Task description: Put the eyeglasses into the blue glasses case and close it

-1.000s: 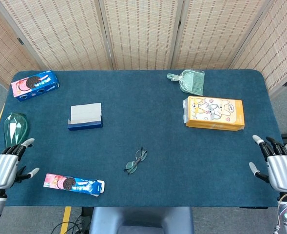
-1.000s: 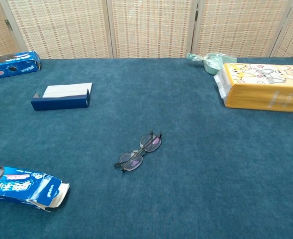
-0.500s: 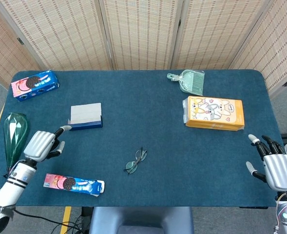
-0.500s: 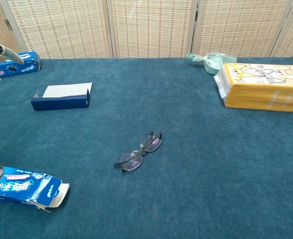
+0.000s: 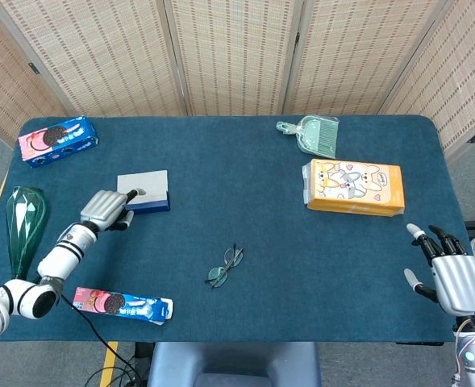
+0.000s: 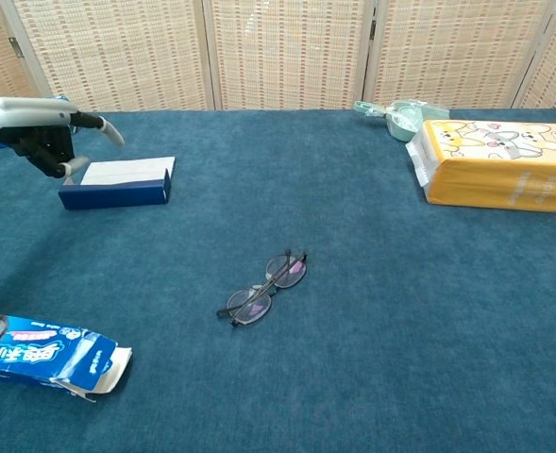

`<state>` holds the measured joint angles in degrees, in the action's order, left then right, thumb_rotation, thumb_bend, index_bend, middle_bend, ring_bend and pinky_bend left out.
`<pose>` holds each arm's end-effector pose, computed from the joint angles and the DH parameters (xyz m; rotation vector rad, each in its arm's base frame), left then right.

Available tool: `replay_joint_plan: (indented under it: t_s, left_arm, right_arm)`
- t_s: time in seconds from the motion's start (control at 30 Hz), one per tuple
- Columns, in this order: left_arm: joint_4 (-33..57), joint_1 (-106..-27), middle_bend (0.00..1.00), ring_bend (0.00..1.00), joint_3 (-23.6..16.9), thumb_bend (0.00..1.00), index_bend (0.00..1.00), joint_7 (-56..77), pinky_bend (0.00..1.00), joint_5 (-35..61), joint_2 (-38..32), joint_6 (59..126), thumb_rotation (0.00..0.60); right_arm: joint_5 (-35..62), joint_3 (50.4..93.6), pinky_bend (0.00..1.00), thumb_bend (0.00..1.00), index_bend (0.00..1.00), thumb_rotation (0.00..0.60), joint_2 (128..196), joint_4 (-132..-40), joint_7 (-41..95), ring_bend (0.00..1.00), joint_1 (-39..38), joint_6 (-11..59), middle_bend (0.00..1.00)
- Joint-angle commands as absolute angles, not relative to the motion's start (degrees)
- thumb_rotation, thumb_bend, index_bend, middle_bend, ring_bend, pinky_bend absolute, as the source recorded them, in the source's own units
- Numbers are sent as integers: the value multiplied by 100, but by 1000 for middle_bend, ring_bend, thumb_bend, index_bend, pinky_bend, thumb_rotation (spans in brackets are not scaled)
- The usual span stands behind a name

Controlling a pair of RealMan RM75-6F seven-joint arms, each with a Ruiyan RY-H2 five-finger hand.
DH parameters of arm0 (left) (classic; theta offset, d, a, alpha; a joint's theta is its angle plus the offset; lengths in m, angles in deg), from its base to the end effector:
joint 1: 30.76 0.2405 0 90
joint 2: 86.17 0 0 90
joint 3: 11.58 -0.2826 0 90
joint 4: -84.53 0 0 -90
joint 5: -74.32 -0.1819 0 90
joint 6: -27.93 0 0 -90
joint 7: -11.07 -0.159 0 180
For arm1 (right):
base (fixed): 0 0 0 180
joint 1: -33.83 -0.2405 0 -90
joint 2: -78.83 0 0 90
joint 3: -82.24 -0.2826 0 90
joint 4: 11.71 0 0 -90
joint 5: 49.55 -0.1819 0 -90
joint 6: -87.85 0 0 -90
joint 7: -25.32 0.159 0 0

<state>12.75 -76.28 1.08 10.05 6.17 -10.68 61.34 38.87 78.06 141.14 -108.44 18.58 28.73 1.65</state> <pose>-0.2240 0.4316 0.0883 -1.8682 -1.0215 -0.6862 -0.3010 -0.1997 0.2044 1.4266 -0.7938 0.9077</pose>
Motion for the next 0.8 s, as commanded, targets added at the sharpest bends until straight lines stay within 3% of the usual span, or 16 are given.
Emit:
replay_joint_plan:
  t_s: [0.03, 0.37, 0.8]
  left_arm:
    - [1643, -7980, 1000, 1000, 42, 653, 179, 652, 1000, 1140, -844, 5684, 600]
    - [2110, -8641, 1000, 1000, -468, 653, 173, -182, 1000, 2571, -604, 5145, 600]
    - [2347, -9410, 1000, 1000, -1270, 653, 211, -694, 1000, 4024, -309, 4996, 600]
  right_arm:
    - [3869, 7798, 200, 293, 119, 600, 14123, -10820, 1878, 171, 2873, 164, 358]
    - [3816, 7806, 200, 294, 119, 600, 14164, -10716, 1964, 171, 2888, 172, 358]
    - [3760, 7802, 200, 294, 119, 600, 14192, -10588, 2093, 171, 2932, 135, 358]
